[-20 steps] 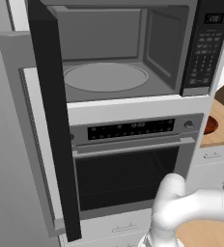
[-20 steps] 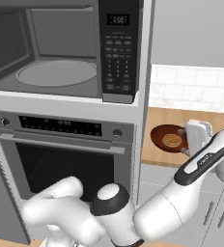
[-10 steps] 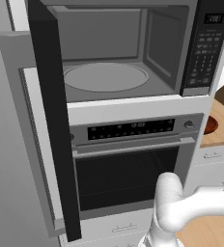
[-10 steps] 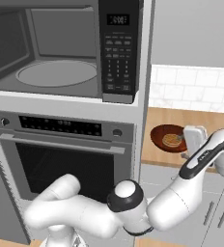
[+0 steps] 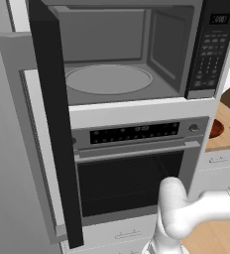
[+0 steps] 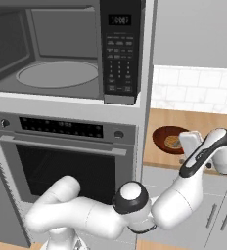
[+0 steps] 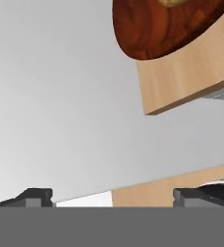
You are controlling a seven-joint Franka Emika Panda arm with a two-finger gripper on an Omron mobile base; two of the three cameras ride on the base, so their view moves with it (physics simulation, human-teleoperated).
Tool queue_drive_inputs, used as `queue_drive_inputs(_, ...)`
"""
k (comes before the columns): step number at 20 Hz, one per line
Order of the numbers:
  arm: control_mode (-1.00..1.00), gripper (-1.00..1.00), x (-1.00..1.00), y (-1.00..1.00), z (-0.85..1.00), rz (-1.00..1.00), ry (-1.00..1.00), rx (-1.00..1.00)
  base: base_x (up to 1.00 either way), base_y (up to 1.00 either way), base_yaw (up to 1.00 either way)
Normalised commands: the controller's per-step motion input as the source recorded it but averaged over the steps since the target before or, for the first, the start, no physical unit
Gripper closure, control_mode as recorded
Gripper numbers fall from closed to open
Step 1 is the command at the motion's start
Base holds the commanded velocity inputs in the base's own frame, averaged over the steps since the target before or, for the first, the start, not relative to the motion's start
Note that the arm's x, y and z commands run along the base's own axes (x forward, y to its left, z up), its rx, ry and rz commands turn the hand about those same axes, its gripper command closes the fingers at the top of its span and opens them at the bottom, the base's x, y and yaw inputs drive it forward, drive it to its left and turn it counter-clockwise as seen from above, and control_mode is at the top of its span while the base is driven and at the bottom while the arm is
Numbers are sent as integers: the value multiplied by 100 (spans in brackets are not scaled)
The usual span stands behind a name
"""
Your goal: Open the microwave, place the bowl with waffle inside the microwave, then close the microwave door and turn it on.
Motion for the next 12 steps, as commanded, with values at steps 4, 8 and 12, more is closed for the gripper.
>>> queue_drive_inputs(4, -100, -100, 0, 29, -25, 0, -4, -11, 0, 0, 0)
queue_drive_inputs(8, -100, -100, 4, 6, -7, -21, -6, -12, 0, 0, 0)
queue_drive_inputs(12, -100, -100, 1, 13, -5, -46, -1, -9, 0, 0, 0)
